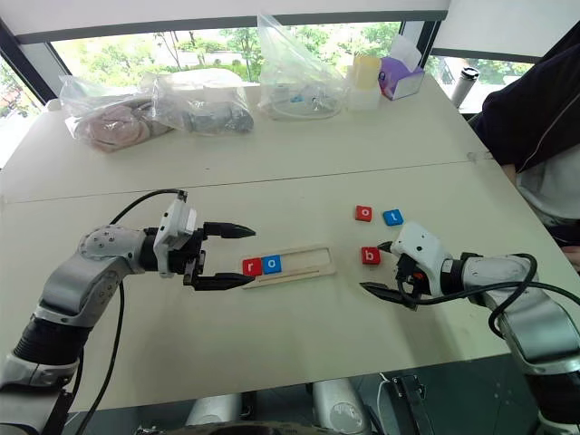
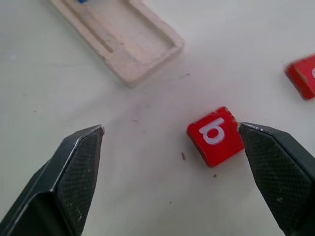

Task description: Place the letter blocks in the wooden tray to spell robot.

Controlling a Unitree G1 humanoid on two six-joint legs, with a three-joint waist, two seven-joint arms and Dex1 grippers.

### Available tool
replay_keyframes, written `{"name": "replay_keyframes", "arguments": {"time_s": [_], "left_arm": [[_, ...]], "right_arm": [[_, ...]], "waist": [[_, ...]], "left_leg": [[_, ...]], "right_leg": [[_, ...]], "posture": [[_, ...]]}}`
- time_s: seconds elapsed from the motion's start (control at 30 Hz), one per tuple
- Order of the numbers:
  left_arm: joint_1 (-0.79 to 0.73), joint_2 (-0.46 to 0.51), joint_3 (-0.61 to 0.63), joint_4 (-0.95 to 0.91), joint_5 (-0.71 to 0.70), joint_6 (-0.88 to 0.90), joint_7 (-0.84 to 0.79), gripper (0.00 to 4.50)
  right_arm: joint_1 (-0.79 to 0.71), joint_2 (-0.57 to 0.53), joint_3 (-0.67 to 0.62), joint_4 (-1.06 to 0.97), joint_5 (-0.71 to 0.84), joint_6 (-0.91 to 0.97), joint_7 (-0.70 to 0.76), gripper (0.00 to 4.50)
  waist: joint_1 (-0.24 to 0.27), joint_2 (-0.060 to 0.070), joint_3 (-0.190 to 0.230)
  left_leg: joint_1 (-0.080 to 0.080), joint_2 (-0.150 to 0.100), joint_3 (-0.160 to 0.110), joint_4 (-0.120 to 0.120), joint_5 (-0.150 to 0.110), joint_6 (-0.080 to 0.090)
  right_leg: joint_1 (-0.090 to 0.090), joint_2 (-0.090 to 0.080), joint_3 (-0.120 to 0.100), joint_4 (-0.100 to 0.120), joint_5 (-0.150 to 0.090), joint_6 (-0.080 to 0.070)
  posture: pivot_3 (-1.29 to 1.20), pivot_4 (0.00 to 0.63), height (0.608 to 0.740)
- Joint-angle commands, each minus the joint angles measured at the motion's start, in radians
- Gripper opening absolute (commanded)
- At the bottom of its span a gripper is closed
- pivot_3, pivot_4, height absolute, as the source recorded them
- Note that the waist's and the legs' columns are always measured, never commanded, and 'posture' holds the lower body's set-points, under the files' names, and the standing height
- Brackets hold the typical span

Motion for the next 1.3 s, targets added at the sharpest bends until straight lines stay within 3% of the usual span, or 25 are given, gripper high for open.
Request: {"name": "replay_keyframes", "arguments": {"time_s": [0.03,0.4,0.6,0.9,1.3], "left_arm": [[0.017,0.009,0.032,-0.067,-0.025,0.016,0.029,4.5],[0.063,0.018,0.049,-0.133,-0.027,0.042,0.088,4.5],[0.064,0.025,0.054,-0.133,-0.027,0.042,0.091,4.5],[0.051,0.017,0.041,-0.12,-0.022,0.036,0.099,4.5],[0.022,0.003,0.028,-0.101,-0.012,0.028,0.093,4.5]], "right_arm": [[-0.07,-0.016,0.046,0.141,-0.044,-0.109,0.065,4.47],[-0.18,0.027,0.12,0.373,-0.106,-0.267,0.122,4.47],[-0.202,0.03,0.11,0.364,-0.112,-0.291,0.117,4.47],[-0.15,0.003,0.066,0.196,-0.058,-0.191,0.115,4.47],[-0.225,0.041,0.112,0.353,-0.113,-0.24,0.083,4.47]], "waist": [[0.001,0.0,0.0],[0.002,0.0,0.0],[0.001,0.0,0.0],[0.004,0.0,0.0],[0.003,0.0,0.0]], "left_leg": [[0.0,0.0,0.0,0.0,0.0,0.0],[0.0,0.0,0.0,0.0,0.0,0.0],[0.001,0.0,0.0,0.001,0.0,0.0],[0.001,0.0,-0.001,0.001,0.0,0.0],[0.001,0.0,0.0,0.001,0.0,0.0]], "right_leg": [[0.0,0.0,0.0,0.0,0.0,0.0],[0.001,0.0,0.0,0.0,0.001,-0.001],[0.001,0.0,0.0,0.002,0.001,-0.001],[0.001,0.0,-0.001,0.003,0.002,-0.001],[0.001,0.0,-0.001,0.003,0.003,-0.003]], "posture": [[0.0,0.15,0.74],[0.0,0.15,0.74],[0.0,0.15,0.74],[0.0,0.15,0.74],[0.0,0.15,0.74]]}}
